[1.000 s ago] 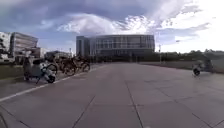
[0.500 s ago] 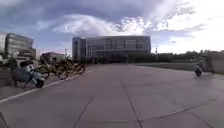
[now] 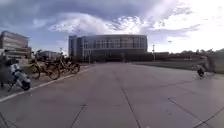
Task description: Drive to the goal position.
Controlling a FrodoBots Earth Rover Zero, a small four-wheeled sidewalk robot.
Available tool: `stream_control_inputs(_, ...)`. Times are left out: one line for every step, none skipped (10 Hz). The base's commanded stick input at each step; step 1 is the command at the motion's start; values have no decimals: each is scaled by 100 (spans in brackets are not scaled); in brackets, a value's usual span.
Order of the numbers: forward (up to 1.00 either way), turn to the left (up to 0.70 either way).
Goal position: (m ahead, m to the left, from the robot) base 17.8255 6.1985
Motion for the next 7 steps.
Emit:
stream_control_inputs(70,0)
stream_control_inputs(70,0)
stream_control_inputs(70,0)
stream_control_inputs(70,0)
stream_control_inputs(70,0)
stream_control_inputs(70,0)
stream_control_inputs(70,0)
